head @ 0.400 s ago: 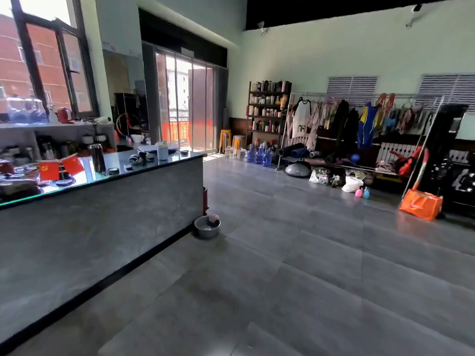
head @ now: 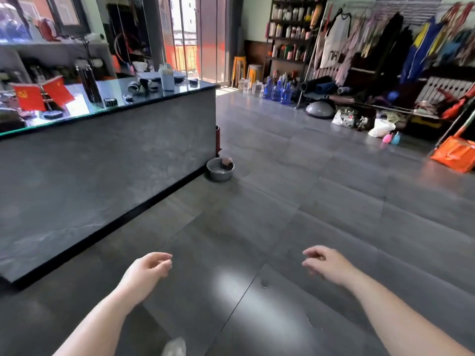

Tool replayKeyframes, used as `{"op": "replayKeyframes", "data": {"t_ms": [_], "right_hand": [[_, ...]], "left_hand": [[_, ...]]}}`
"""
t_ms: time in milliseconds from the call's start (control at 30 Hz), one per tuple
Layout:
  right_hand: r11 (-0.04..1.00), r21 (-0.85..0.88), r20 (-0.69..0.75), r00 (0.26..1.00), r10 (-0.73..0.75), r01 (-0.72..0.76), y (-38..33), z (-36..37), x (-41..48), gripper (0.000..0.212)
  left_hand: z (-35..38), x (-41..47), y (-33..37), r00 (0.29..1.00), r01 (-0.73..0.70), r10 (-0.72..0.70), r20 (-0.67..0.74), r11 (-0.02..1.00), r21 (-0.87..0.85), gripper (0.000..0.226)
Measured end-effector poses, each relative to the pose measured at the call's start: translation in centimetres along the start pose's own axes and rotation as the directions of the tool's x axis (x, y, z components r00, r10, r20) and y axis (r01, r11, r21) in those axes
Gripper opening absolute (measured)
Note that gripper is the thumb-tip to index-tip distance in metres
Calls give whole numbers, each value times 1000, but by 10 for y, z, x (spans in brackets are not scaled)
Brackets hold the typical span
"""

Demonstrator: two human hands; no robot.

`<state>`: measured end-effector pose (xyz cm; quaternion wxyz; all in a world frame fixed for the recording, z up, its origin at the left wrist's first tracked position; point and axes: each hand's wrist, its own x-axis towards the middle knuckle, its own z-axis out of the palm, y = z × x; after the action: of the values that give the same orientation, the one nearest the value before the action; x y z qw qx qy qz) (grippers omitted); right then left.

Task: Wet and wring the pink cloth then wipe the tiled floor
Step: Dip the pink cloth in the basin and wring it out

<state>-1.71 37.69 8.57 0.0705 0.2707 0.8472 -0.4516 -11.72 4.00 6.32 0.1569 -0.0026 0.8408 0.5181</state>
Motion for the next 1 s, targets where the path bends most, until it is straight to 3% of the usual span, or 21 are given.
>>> {"op": "replayKeyframes", "data": {"t_ms": [167, 300, 400, 567, 733, 867, 1000], "right_hand": [[976, 209, -211, 977, -14, 59, -115, 6, 137, 16], [975, 219, -303, 952, 42, 27, -170, 24, 236, 22], [971, 238, -332, 940, 72, 10, -190, 37, 297, 20], [964, 266, -317, 946, 71, 17, -219, 33, 416, 20], [953, 304, -278, 956, 98, -9, -237, 12, 590, 27], [949, 314, -171, 980, 99, -41, -267, -10, 752, 46], [948, 292, 11, 991, 132, -129, -303, -13, 895, 73]], "left_hand": [[-47, 151, 32, 997, 24, -19, -75, 998, 66, 18], [-75, 251, 68, 969, 37, -6, -248, 992, 118, 26], [-80, 326, 89, 977, 5, 30, -209, 986, 169, 28], [-59, 460, 111, 996, -15, 41, -75, 949, 316, 15], [-19, 619, 134, 1000, 13, -3, -25, 927, 375, 12], [22, 764, 166, 997, 80, -68, -44, 907, 413, 31], [62, 887, 181, 986, 92, -150, 66, 840, 534, 50]]}}
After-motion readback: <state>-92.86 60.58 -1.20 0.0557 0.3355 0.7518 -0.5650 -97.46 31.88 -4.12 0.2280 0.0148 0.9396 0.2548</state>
